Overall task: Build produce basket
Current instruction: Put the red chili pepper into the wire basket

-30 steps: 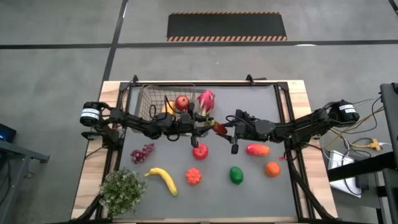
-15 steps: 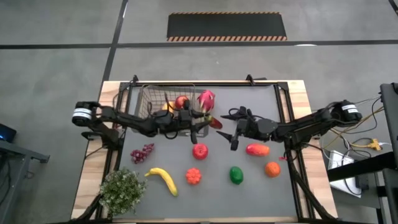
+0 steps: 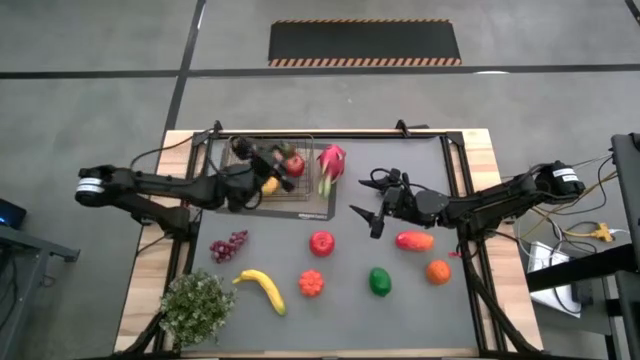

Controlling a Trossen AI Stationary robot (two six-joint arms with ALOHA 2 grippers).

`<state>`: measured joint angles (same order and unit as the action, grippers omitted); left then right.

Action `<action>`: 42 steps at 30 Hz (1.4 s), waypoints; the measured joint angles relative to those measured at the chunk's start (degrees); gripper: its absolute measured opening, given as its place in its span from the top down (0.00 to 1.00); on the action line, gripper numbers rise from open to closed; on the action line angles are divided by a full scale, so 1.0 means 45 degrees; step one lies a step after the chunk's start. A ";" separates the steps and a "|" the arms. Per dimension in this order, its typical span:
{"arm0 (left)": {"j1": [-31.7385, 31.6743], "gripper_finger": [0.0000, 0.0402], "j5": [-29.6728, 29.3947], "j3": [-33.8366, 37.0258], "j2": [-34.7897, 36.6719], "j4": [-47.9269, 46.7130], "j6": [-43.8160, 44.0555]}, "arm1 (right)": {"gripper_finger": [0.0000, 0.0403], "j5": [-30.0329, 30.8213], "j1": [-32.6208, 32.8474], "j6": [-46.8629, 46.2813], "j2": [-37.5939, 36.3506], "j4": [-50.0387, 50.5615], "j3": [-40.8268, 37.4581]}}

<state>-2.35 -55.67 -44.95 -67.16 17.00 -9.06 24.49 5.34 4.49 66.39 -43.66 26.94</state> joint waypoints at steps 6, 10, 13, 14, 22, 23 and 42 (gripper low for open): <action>-0.0769 0.72 -0.2294 0.0049 0.0156 -0.2942 0.2762 | 0.16 0.0005 0.0000 -0.0002 0.0015 0.0019 0.0000; -0.1461 0.72 -0.2320 0.0054 -0.0309 -0.4760 0.4848 | 0.17 0.0006 0.0000 -0.0005 0.0015 0.0051 0.0000; -0.1879 0.72 -0.2237 0.0059 -0.0732 -0.5344 0.5838 | 0.17 0.0010 0.0000 -0.0005 0.0019 0.0092 -0.0002; -0.1985 0.72 -0.2097 0.0059 -0.0896 -0.5320 0.5940 | 0.17 0.0010 0.0000 -0.0005 0.0019 0.0092 0.0000; -0.2892 0.72 -0.0902 0.0059 -0.1742 -0.6307 0.7841 | 0.17 0.0010 0.0000 -0.0005 0.0019 0.0136 -0.0005; -0.3015 0.72 -0.0851 0.0059 -0.1800 -0.6692 0.8214 | 0.17 0.0010 0.0000 -0.0005 0.0019 0.0169 -0.0005; -0.4131 0.71 -0.0216 0.0069 -0.1907 -0.8958 1.1616 | 0.15 0.0019 0.0000 0.0000 0.0024 0.0306 -0.0005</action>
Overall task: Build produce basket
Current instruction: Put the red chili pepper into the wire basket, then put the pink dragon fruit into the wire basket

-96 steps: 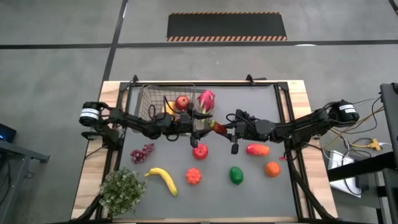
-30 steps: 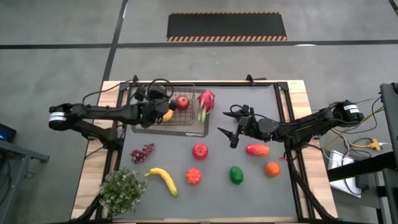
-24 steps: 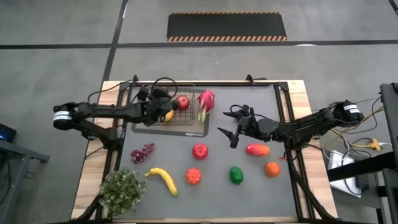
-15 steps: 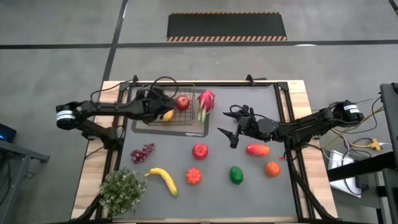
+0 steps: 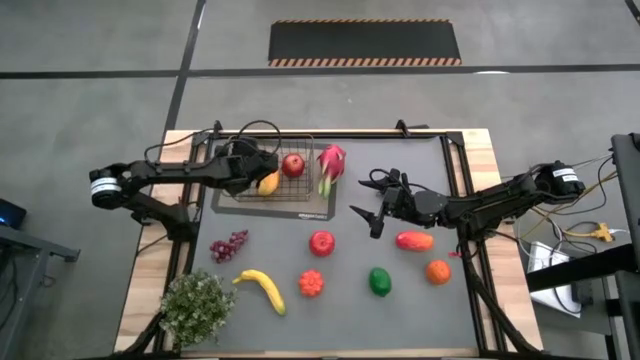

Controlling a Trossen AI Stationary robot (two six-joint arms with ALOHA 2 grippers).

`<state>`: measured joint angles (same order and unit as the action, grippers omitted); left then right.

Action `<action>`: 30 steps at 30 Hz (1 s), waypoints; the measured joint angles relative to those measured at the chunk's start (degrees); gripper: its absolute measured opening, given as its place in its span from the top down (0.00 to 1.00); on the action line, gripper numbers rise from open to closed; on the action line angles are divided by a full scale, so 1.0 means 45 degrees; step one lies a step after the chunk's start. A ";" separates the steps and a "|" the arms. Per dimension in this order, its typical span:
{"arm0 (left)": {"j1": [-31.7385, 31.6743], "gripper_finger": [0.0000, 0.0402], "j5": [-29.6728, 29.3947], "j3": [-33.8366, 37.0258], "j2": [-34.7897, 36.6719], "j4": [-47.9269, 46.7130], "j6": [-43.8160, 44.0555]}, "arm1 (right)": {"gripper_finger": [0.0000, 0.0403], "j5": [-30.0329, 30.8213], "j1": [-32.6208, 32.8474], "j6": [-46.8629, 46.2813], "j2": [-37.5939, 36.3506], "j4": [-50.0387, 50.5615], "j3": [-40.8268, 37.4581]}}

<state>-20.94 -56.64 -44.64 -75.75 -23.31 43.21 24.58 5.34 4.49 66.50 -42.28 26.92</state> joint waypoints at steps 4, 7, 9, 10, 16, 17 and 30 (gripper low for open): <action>-0.0097 0.64 -0.0005 0.0000 0.0000 -0.0010 -0.0008 | 0.15 0.0000 0.0000 -0.0005 0.0000 0.0003 0.0000; -0.0219 0.58 -0.0010 0.0000 0.0000 -0.0010 -0.0013 | 0.15 0.0000 0.0000 -0.0005 0.0000 0.0005 0.0000; -0.0284 0.56 -0.0010 0.0000 0.0000 -0.0033 -0.0055 | 0.15 0.0000 0.0000 -0.0005 0.0000 0.0005 0.0000; -0.0305 0.55 -0.0010 0.0004 0.0000 -0.0041 -0.0135 | 0.16 0.0000 0.0000 -0.0005 0.0000 0.0005 0.0000; -0.0356 0.54 -0.0047 0.0005 0.0000 -0.0039 -0.0453 | 0.15 0.0000 0.0000 -0.0005 0.0000 0.0010 -0.0005; -0.0356 0.54 -0.0078 0.0005 0.0000 -0.0040 -0.0495 | 0.15 0.0000 0.0000 -0.0005 0.0000 0.0010 -0.0005; -0.0464 0.54 -0.1245 -0.0049 0.0468 -0.0063 -0.2056 | 0.16 -0.0005 0.0000 -0.0243 0.0005 0.0102 -0.0015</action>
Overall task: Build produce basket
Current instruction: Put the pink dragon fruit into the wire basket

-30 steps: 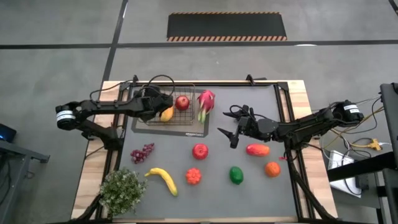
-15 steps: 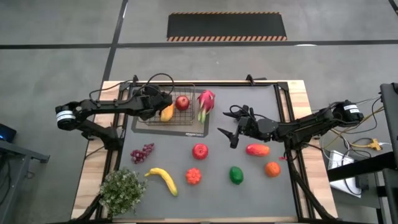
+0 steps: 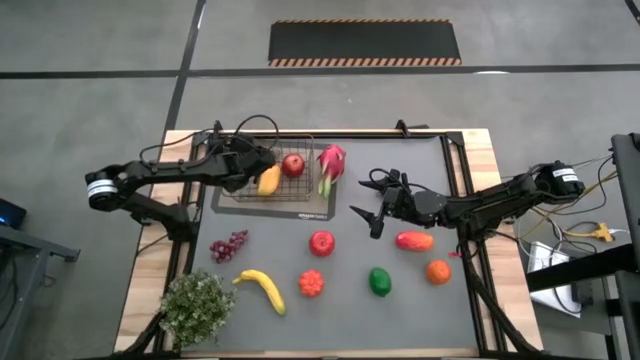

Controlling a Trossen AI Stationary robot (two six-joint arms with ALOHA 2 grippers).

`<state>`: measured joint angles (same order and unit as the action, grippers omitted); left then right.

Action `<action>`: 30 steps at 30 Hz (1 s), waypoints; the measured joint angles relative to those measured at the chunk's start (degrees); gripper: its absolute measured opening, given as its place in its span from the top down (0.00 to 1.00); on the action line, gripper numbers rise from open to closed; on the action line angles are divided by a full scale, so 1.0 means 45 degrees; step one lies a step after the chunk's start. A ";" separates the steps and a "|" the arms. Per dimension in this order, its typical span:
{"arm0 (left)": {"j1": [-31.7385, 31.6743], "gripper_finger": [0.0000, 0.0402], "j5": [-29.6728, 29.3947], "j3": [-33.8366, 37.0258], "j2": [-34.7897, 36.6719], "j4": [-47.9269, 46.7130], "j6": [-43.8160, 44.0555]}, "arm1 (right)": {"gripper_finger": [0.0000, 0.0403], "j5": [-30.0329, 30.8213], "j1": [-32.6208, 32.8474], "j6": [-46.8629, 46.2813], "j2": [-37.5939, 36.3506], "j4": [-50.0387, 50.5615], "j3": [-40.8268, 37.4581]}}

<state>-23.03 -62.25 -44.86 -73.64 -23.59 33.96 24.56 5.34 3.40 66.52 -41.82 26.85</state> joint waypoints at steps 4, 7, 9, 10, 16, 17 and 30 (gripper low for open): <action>-0.0056 0.54 0.0002 -0.0005 0.0233 0.0003 -0.0084 | 0.16 0.0000 0.0000 0.0000 0.0000 0.0003 0.0000; 0.0015 0.54 0.0144 -0.0010 0.0332 0.0081 -0.0476 | 0.16 -0.0001 0.0000 0.0000 0.0000 0.0006 0.0000; 0.0111 0.54 0.0506 -0.0055 0.0343 0.0107 -0.0941 | 0.16 0.0000 0.0000 0.0000 0.0000 0.0015 0.0000; 0.0173 0.54 0.0746 -0.0105 0.0343 0.0112 -0.1060 | 0.16 0.0000 0.0000 0.0000 0.0000 0.0018 0.0000; 0.0698 0.54 0.2754 -0.0629 0.0348 0.0313 -0.2372 | 0.16 0.0006 0.0000 -0.0005 0.0000 0.0185 0.0000; 0.0849 0.54 0.3010 -0.0693 0.0348 0.0479 -0.2641 | 0.17 0.0010 0.0000 -0.0022 0.0000 0.0208 0.0000; 0.3428 0.54 0.4256 -0.1355 0.0348 0.2880 -0.6019 | 0.18 0.0024 -0.0240 -0.0901 0.0000 0.0255 0.0000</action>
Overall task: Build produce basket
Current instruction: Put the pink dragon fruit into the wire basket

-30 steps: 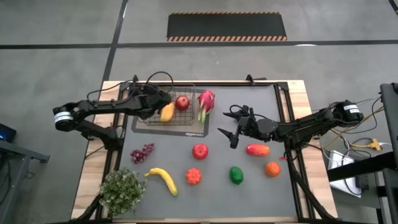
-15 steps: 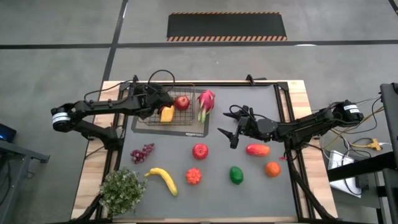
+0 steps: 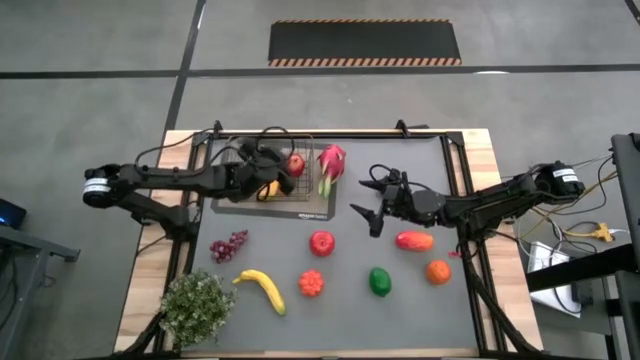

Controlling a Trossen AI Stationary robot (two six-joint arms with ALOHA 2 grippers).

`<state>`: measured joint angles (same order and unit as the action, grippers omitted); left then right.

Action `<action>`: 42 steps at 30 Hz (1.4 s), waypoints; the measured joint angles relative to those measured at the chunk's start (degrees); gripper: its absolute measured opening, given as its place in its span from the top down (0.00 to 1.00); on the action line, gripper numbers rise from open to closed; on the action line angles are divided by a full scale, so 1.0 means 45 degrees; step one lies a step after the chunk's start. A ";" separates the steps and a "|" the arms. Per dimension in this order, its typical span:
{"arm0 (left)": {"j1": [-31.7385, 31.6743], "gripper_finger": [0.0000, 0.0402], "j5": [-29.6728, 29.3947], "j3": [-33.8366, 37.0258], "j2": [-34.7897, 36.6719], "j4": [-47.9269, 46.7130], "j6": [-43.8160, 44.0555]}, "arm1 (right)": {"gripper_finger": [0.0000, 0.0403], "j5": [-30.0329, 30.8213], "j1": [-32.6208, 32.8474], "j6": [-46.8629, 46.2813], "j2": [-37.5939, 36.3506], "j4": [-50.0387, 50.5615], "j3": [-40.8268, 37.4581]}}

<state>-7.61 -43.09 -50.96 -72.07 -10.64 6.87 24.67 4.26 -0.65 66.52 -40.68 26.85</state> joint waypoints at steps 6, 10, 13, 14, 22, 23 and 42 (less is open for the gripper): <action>0.1089 0.54 0.0291 0.0068 0.0000 0.1307 -0.1440 | 0.18 -0.0015 -0.0562 -0.1071 0.0000 0.0341 0.0025; 0.1452 0.54 0.0321 0.0068 0.0000 0.1588 -0.1871 | 0.18 -0.0034 -0.1085 -0.2014 0.0005 0.2559 0.0853; 0.1543 0.54 0.0316 0.0073 0.0000 0.1603 -0.1953 | 0.18 -0.0025 -0.1418 -0.2322 0.0103 0.5036 0.1863; 0.1545 0.54 0.0316 0.0086 0.0000 0.1596 -0.1953 | 0.18 -0.0031 -0.1518 -0.2399 0.0112 0.5841 0.2155; 0.1553 0.54 0.0307 0.0036 0.0000 0.1593 -0.2054 | 0.18 -0.0279 -0.1994 0.0233 0.0102 0.9295 0.3689; 0.1553 0.54 0.0305 0.0016 0.0000 0.1601 -0.2068 | 0.18 -0.0287 -0.2148 0.0676 0.0102 0.9544 0.3845; 0.1553 0.54 0.0262 0.0096 0.0525 0.1588 -0.2365 | 0.18 -0.6542 -0.6880 0.5834 0.2883 1.0099 0.6383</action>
<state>-0.62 -41.92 -50.53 -69.71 -3.49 -3.77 -4.77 -26.70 25.60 79.49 4.77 55.58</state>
